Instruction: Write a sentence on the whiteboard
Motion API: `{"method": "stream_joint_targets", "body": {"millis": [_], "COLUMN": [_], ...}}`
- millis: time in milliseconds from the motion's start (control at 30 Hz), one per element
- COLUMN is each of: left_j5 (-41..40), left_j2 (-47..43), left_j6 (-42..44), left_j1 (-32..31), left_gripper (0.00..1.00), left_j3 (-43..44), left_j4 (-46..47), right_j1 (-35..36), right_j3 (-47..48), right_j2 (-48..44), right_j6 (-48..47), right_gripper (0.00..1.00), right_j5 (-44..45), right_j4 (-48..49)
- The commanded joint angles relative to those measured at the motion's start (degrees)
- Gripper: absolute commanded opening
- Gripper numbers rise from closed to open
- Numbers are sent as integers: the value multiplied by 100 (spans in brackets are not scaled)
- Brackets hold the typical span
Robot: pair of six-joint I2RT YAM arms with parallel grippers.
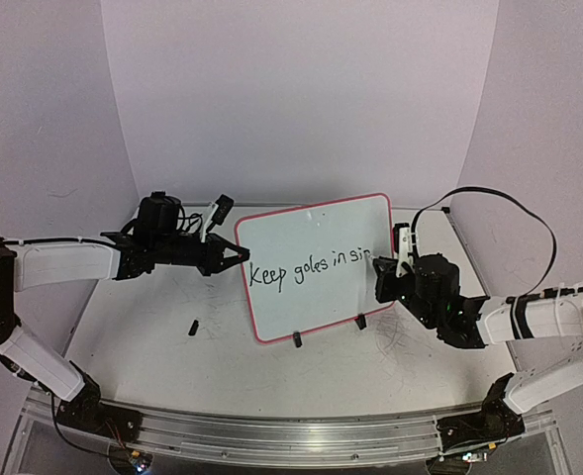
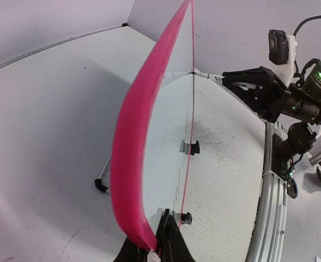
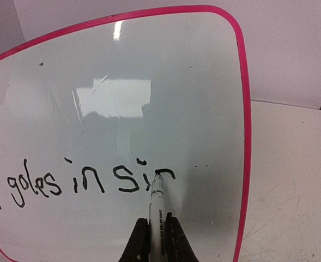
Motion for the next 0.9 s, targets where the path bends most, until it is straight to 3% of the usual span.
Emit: {"method": "stream_joint_targets", "body": {"millis": [0,500,867], "left_j5": [-946,-946,-917], "left_j2": [-99,-91,-82], "left_j6": [722,712,704], "left_j1": [69,74,73], "left_gripper": [0,0,0], "left_j3": [89,96,96], "left_j4": [-2,2,-6], "right_j1": [-17,-19,-17], "right_j3": [49,-33,42], "right_j2": [-44,-174,-96], "right_j6": [111,228,90], "right_gripper": [0,0,0], "right_j5": [-170,221,404], "right_j4": [-211,-451,-58]}}
